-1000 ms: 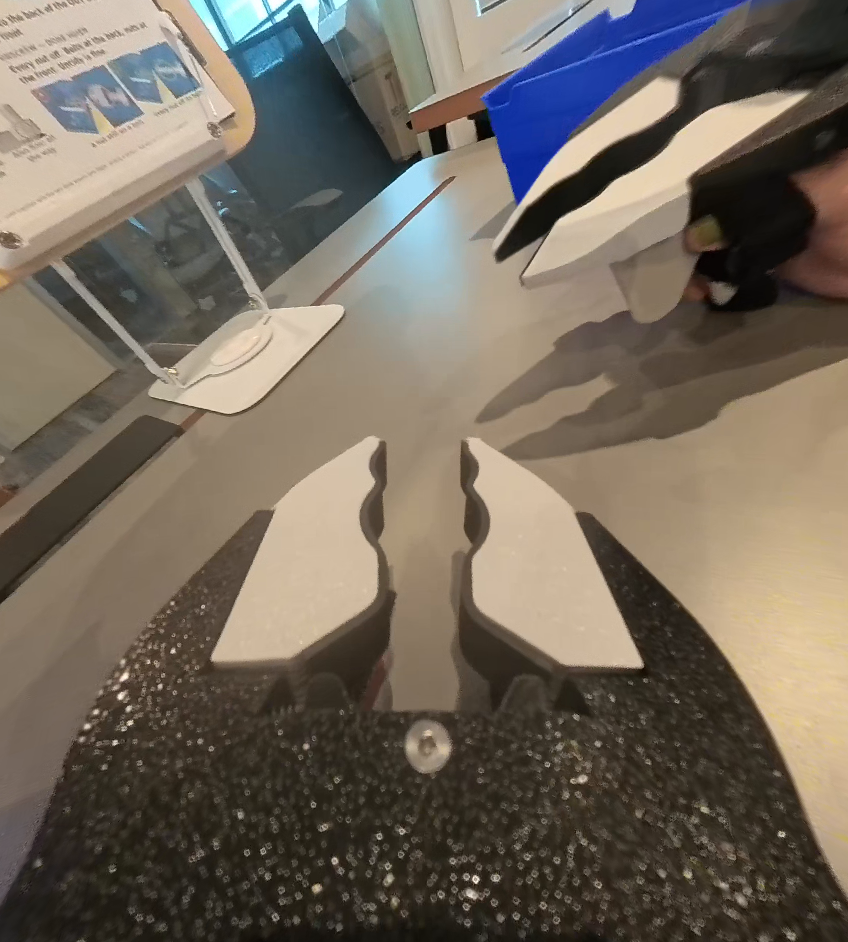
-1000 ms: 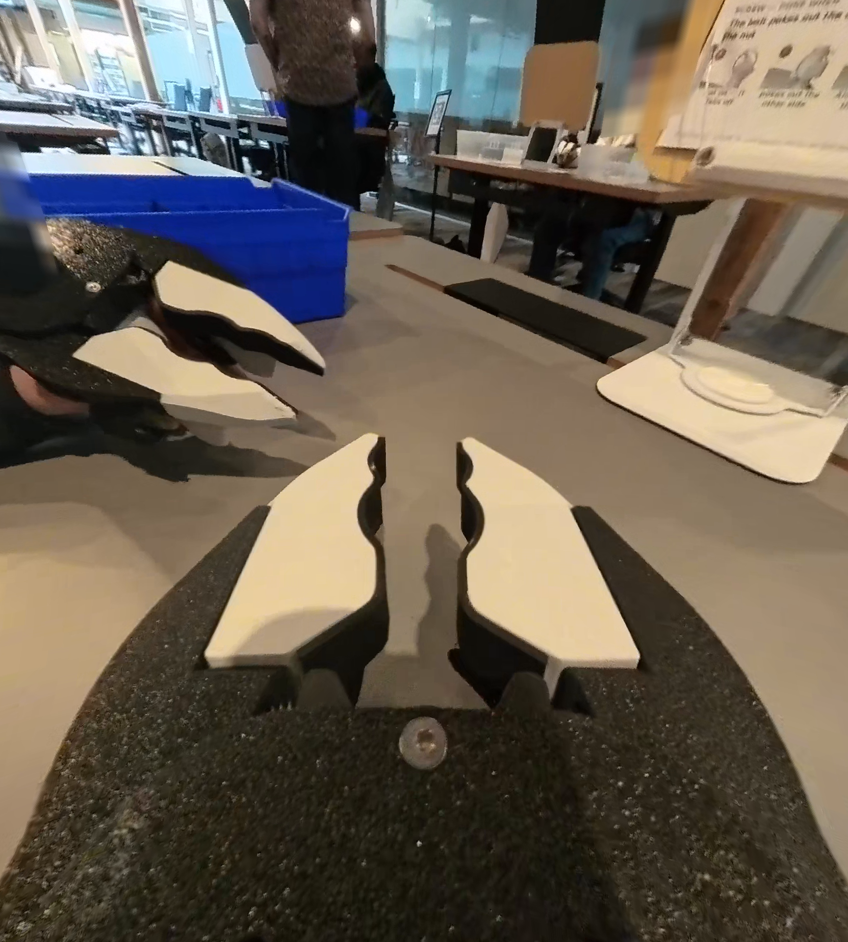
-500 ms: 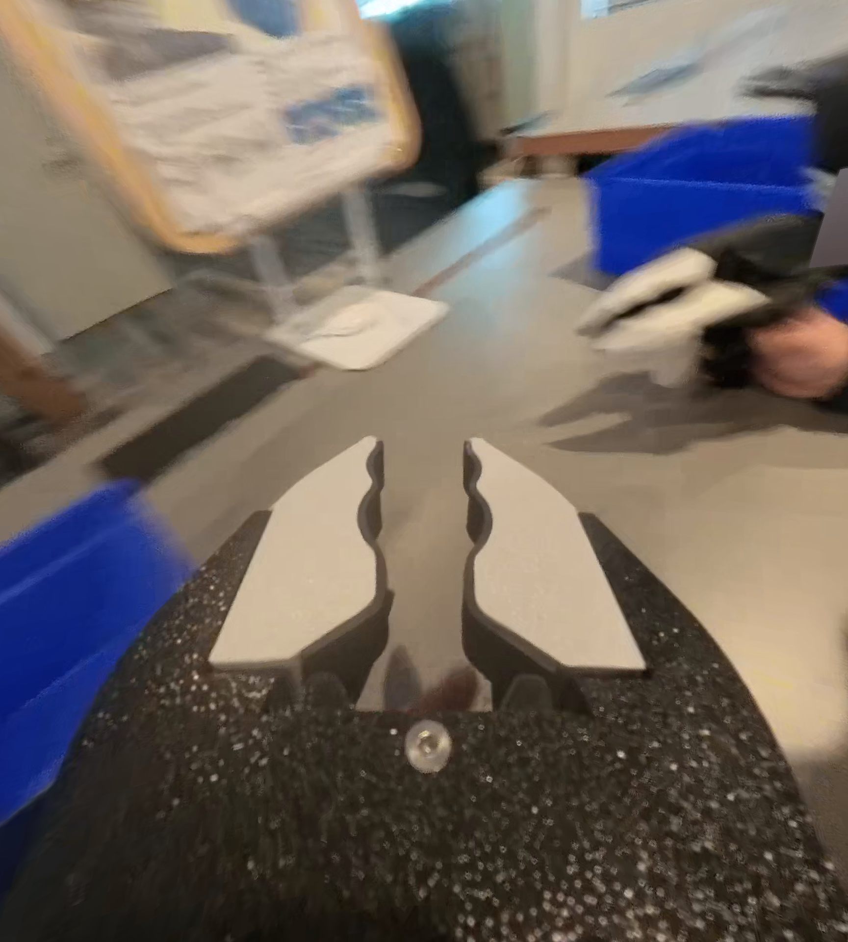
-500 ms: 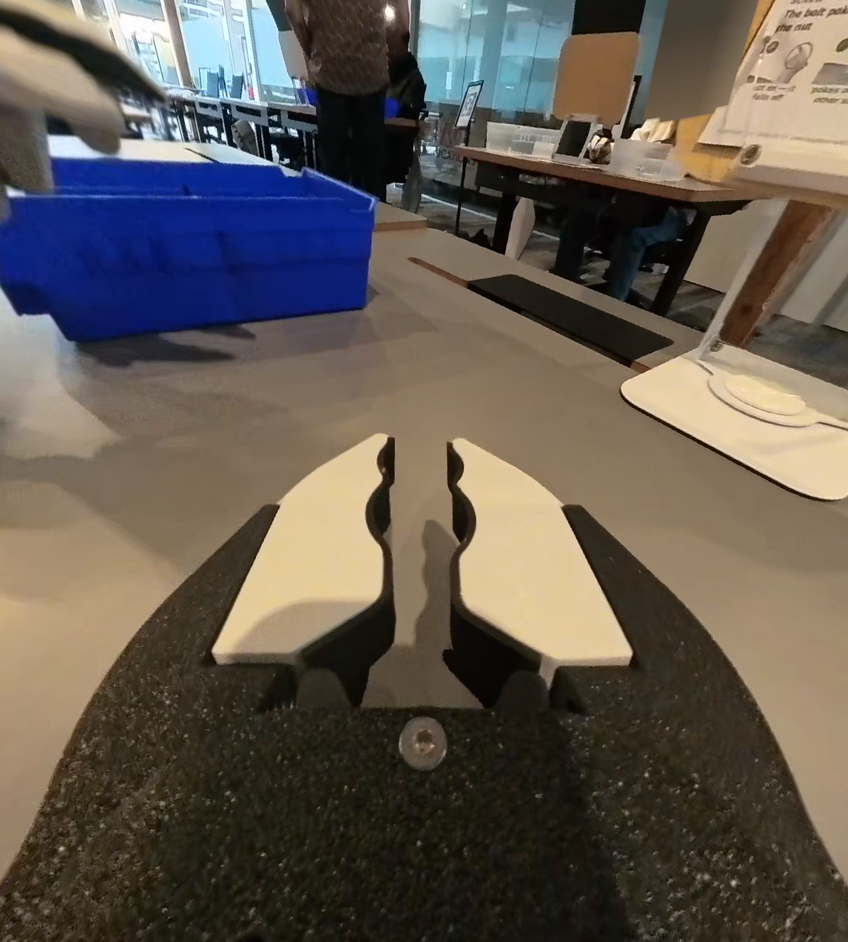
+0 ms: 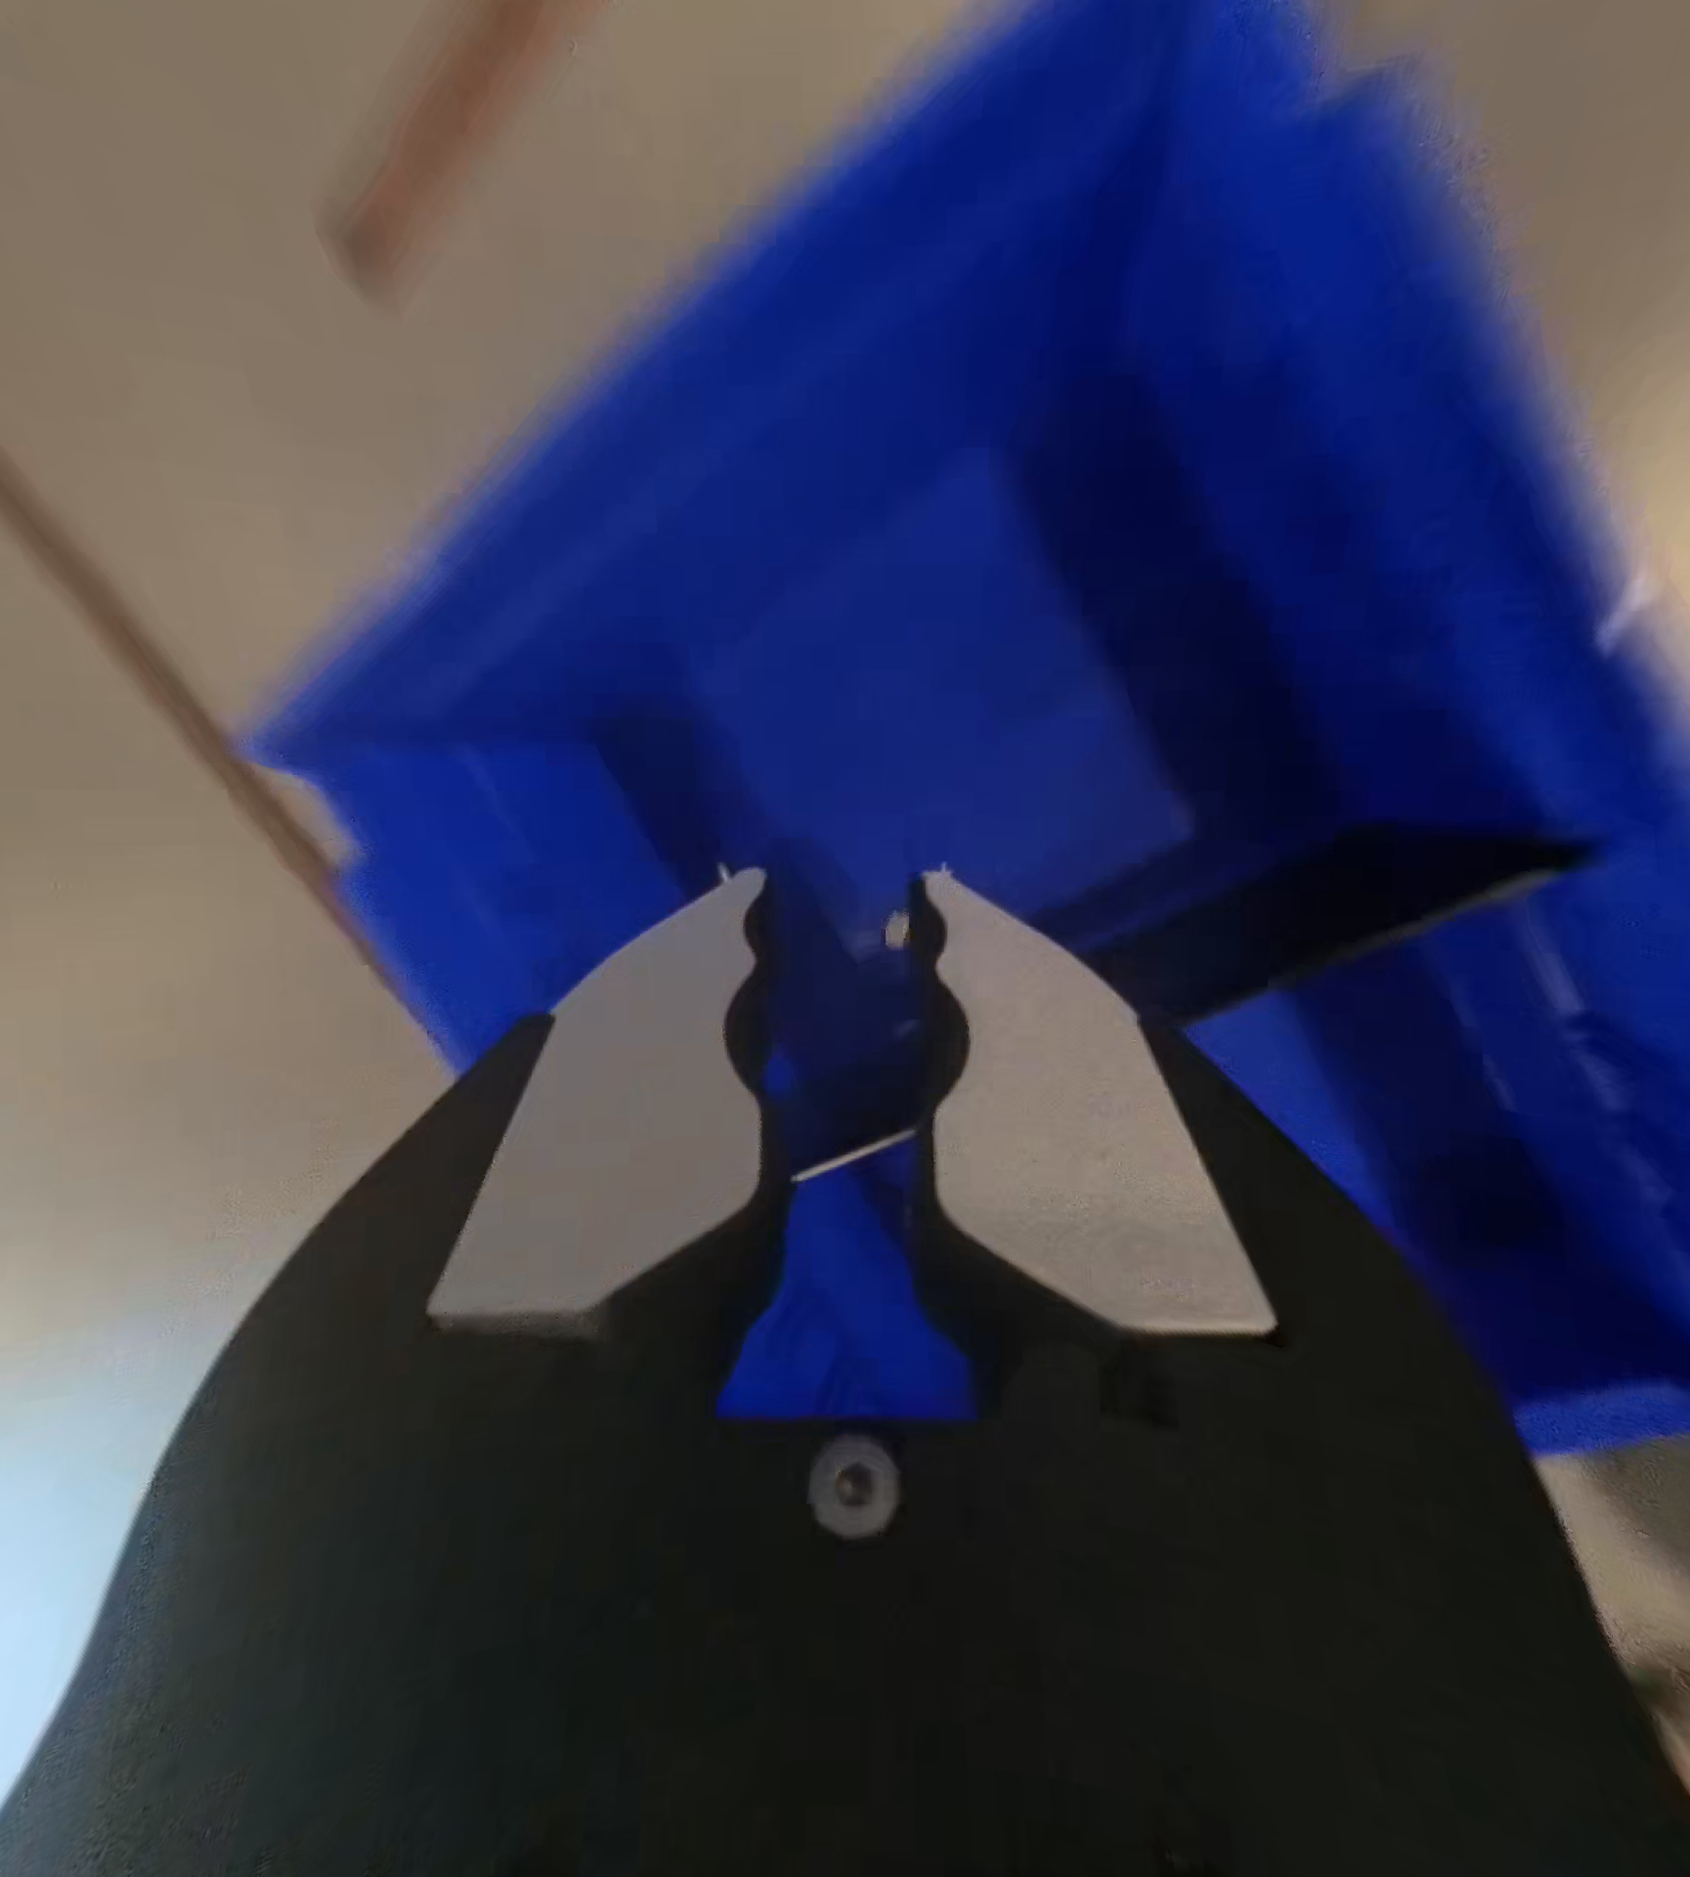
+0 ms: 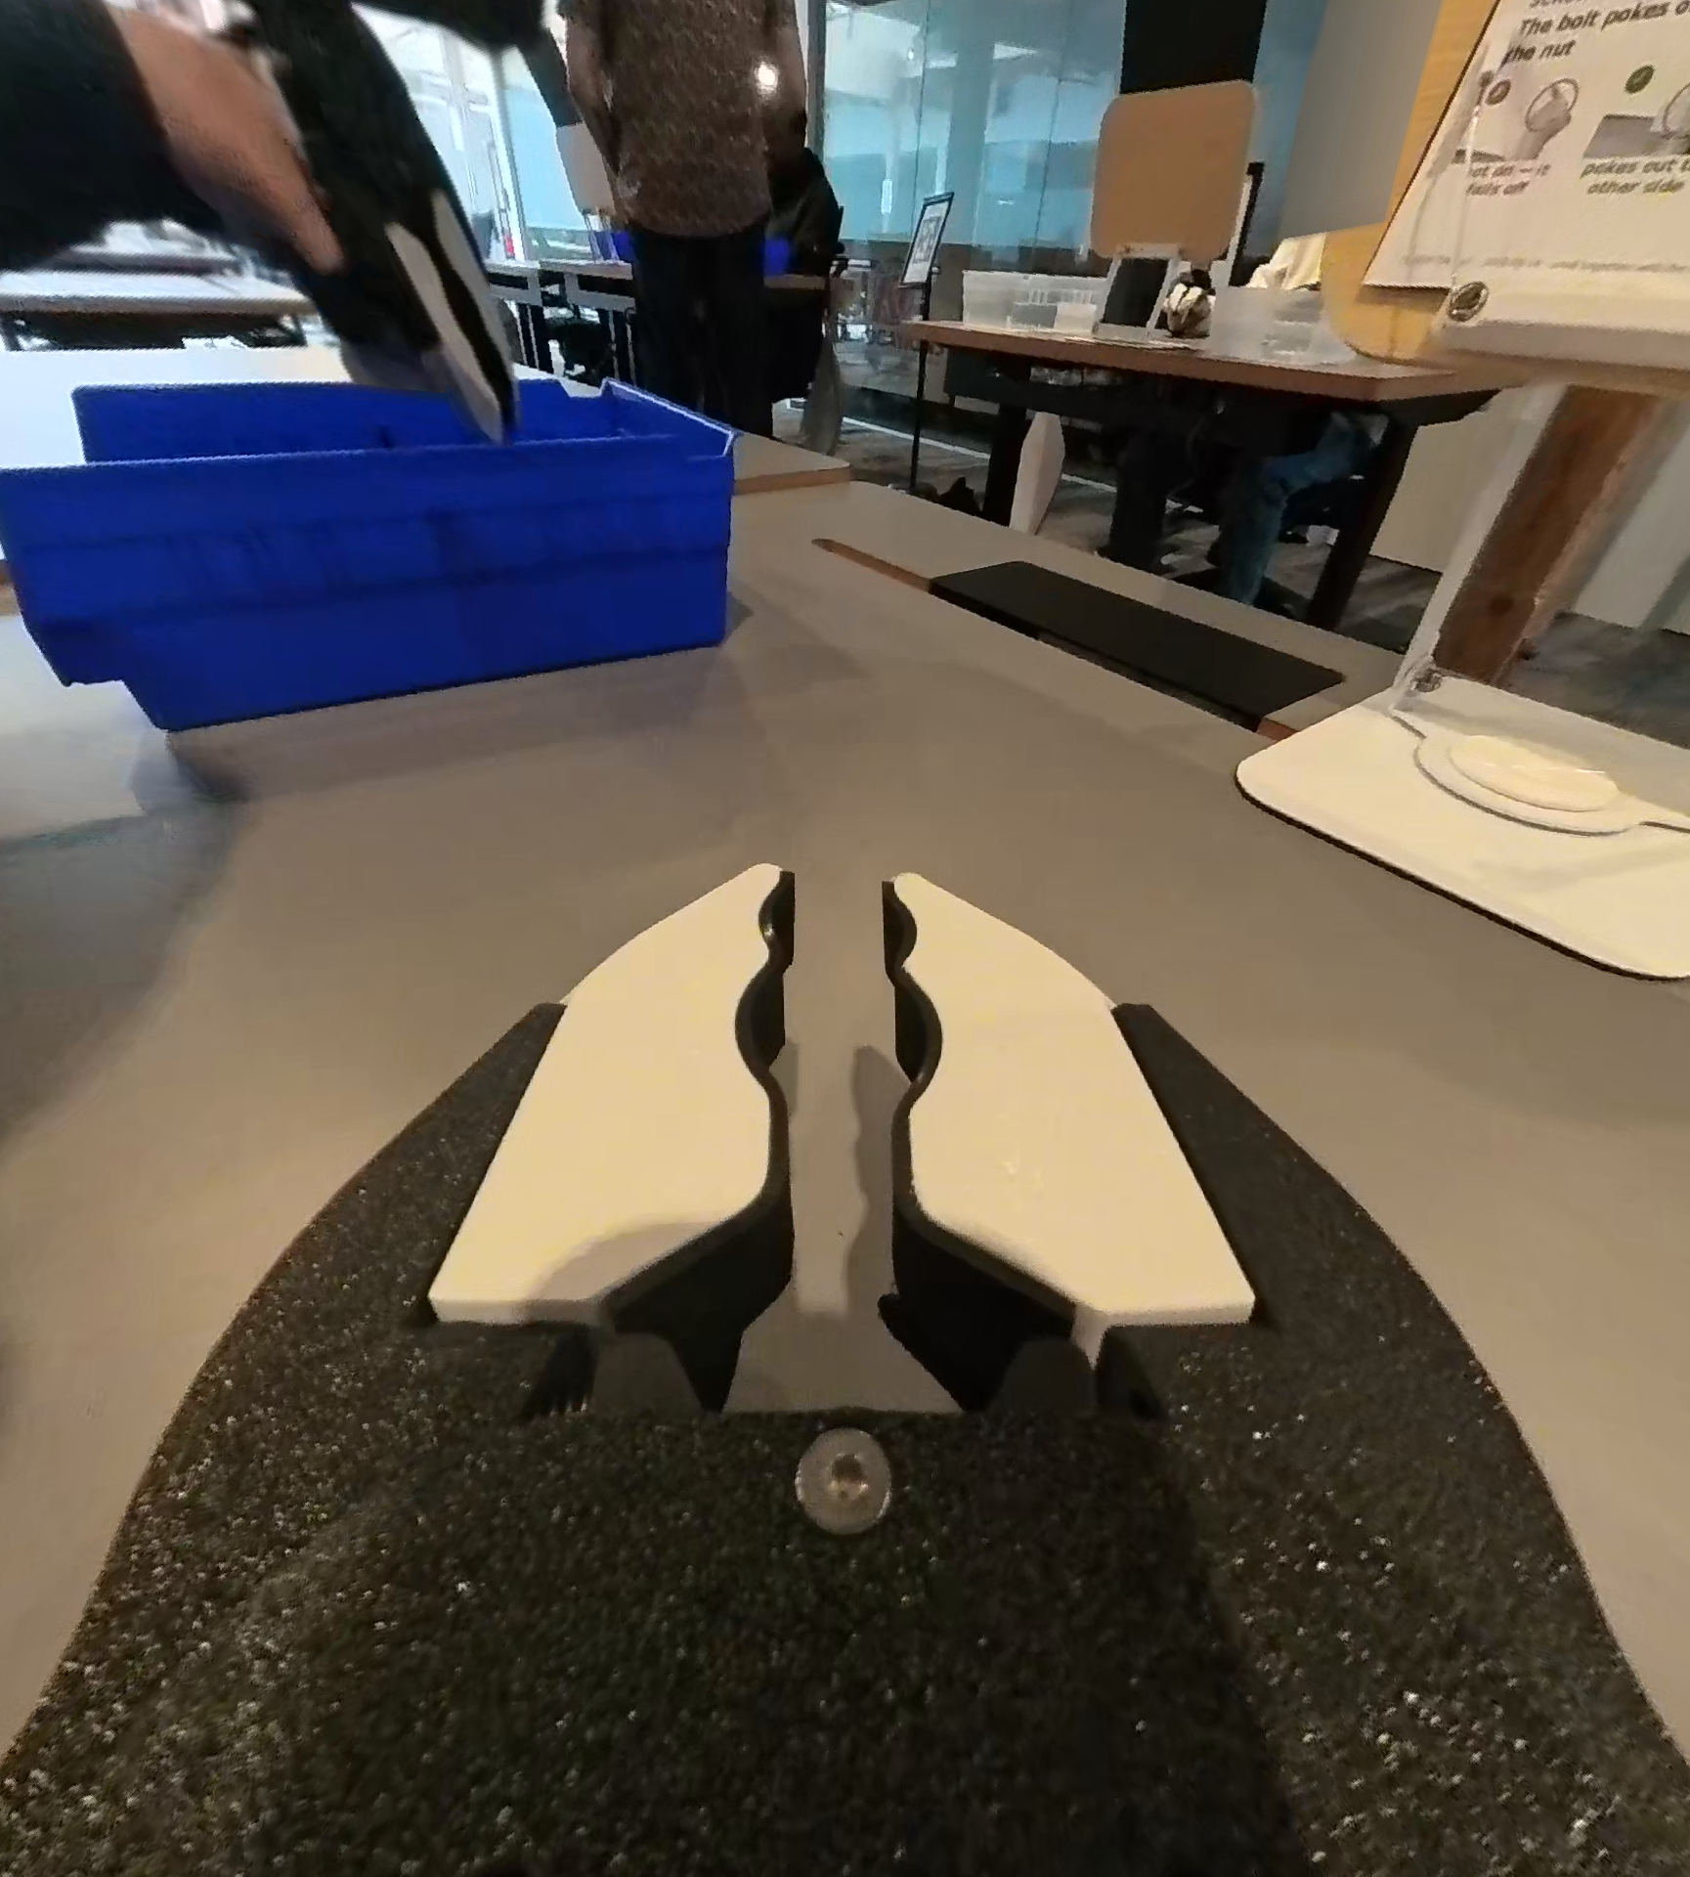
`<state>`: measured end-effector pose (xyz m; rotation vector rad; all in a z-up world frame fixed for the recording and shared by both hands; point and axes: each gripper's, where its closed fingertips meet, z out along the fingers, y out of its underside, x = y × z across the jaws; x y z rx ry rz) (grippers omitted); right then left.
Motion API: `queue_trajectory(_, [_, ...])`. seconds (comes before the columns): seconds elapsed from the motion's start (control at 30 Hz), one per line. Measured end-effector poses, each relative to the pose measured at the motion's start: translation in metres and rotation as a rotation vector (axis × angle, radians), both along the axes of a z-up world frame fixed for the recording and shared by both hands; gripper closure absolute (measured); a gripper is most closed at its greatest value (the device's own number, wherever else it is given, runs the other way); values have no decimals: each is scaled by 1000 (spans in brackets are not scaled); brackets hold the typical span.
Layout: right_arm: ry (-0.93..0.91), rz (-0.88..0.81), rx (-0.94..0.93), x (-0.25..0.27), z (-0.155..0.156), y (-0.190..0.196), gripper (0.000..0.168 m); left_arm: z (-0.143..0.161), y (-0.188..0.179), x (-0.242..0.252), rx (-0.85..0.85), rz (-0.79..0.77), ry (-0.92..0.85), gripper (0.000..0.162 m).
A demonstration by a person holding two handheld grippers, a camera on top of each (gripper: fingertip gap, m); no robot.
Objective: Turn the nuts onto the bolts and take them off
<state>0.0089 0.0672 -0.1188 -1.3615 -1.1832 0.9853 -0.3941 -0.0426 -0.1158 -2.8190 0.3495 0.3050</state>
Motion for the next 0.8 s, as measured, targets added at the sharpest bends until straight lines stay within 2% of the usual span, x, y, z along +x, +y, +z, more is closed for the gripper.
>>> queue_trajectory(0.13, [-10,5,10,-1,-1,-1,153,-37,-4,-26,-204,69,-2,139])
queue_trajectory(0.27, [-29,12,32,-3,-3,-4,153,-61,-7,-36,-323,131,-42,138])
queue_trajectory(0.47, [-62,27,76,-6,-7,-9,154,-74,-7,-48,-386,243,-72,143])
queue_trajectory(0.6, [-87,37,109,-8,-10,-13,155,-77,-8,-57,-420,278,-4,153])
queue_trajectory(0.8, [-131,61,168,-11,-15,-20,157,-82,-13,-60,-488,299,81,144])
